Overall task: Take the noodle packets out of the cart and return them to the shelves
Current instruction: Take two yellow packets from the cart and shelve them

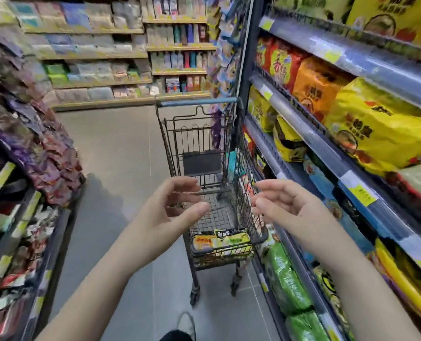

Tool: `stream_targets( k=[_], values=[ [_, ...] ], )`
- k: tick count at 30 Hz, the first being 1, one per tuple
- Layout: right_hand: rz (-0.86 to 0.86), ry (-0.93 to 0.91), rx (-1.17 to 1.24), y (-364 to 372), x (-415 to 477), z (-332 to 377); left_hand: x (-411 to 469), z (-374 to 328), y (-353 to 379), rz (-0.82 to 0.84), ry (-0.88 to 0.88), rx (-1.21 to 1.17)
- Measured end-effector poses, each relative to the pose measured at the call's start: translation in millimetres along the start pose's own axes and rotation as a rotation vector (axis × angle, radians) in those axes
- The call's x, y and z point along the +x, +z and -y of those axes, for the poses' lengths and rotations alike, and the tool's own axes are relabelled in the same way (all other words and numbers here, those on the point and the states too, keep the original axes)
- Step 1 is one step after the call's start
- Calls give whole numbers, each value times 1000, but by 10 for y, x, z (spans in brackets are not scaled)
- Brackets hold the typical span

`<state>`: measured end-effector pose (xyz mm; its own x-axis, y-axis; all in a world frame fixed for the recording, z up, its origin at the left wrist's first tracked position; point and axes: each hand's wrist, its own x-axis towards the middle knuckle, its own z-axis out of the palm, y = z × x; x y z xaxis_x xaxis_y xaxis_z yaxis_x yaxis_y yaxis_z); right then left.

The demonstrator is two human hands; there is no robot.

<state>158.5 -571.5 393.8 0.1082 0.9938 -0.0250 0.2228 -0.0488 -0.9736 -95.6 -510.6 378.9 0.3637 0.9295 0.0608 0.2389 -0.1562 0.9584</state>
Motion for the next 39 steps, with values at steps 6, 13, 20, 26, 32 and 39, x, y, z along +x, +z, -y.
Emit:
stream_targets(
  k=[6, 13, 20, 26, 32, 39],
  values=[
    [10, 106, 13, 191, 927, -124, 914, 312, -317, 51, -58, 3],
    [36, 165, 56, 147, 1578, -476, 1545, 732, -306, 122, -148, -50],
    [156, 201, 50, -86, 2156, -766, 1899, 870, -209, 45, -194, -65],
    [268, 244, -11, -228, 2612, -999, 2161, 1017, -45, -46, -286, -59],
    [329, 279, -13, -294, 2763, -1230, 2244, 1264, 205, -62, -371, -123],
    [353, 341, 23, -233, 2872, -1575, 2367, 1708, 233, -33, -481, -121]
  ],
)
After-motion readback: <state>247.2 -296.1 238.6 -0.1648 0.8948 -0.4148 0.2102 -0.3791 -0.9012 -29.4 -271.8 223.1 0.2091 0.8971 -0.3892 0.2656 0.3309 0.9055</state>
